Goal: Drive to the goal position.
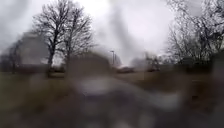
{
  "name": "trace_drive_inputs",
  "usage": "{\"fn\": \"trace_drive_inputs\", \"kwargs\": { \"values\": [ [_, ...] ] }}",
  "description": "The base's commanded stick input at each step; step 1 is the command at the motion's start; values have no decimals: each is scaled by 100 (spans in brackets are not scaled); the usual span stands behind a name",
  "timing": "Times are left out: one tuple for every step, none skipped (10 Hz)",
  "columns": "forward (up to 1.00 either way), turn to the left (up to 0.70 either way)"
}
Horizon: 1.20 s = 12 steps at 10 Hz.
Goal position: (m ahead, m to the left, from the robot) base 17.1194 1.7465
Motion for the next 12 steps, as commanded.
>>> {"fn": "trace_drive_inputs", "kwargs": {
  "values": [
    [85, 19],
    [85, 12],
    [85, 6],
    [85, 0],
    [85, 0],
    [85, 0],
    [85, 0],
    [85, 0],
    [85, 0],
    [85, 0],
    [85, 0],
    [85, 0]
  ]
}}
